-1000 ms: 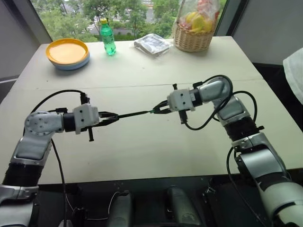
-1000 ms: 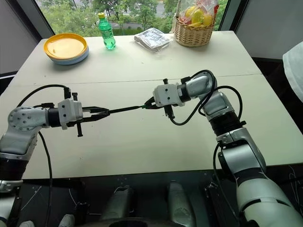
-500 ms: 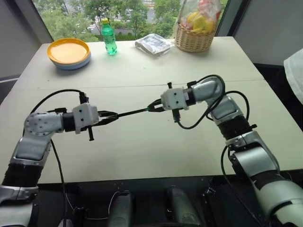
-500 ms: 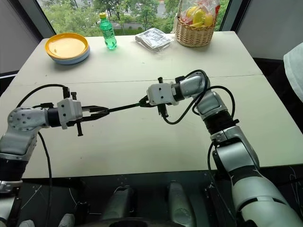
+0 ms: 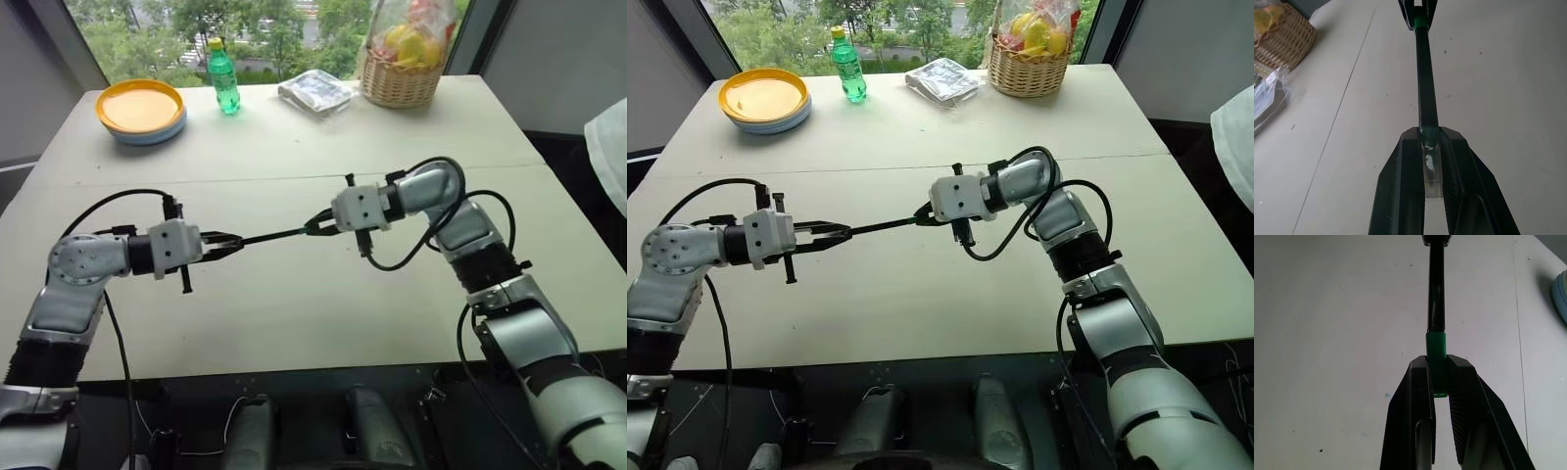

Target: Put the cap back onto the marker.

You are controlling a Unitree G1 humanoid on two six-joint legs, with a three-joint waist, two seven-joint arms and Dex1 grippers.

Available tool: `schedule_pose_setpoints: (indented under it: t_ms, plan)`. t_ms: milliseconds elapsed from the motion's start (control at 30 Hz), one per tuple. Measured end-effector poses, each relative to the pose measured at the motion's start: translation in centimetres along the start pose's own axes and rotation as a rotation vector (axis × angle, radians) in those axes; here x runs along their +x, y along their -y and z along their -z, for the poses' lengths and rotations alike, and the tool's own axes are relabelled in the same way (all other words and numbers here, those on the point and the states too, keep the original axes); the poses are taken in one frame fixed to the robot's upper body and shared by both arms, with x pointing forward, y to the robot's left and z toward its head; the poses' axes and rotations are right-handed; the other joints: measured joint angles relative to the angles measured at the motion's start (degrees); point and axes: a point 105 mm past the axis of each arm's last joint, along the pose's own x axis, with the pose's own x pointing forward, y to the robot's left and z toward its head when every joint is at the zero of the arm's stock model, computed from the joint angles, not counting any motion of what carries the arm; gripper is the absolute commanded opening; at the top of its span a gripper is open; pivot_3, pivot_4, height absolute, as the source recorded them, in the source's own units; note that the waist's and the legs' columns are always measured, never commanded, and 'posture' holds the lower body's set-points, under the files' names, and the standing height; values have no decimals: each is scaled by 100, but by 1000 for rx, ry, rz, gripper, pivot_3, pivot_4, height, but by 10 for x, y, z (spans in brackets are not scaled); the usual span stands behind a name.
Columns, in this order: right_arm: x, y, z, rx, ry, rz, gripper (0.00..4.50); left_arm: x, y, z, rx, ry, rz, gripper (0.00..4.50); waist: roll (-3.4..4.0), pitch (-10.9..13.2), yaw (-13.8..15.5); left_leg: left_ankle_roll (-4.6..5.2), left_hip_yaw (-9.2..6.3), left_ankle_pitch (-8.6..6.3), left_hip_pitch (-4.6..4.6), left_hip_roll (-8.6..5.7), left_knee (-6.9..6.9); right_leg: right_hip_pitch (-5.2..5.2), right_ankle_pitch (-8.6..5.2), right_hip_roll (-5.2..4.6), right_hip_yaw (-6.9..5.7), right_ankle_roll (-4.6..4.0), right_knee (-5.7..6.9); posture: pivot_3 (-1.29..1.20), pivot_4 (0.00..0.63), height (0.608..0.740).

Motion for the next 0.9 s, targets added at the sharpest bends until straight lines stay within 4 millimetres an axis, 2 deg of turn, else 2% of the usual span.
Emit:
schedule_pose_setpoints:
  t_ms: [367,900]
  plan:
    - [0,5,-8,11,11,37,40,0,-8,-1,-58,22,-17,0,0,0,-6,0,0,0,0,0,0,0,0,1,0,0,0,0,150,740]
    - [9,-1,-5,-75,-56,7,40,1,-1,7,-104,-22,19,0,0,0,-4,0,0,0,0,0,0,0,0,1,0,0,0,0,150,740]
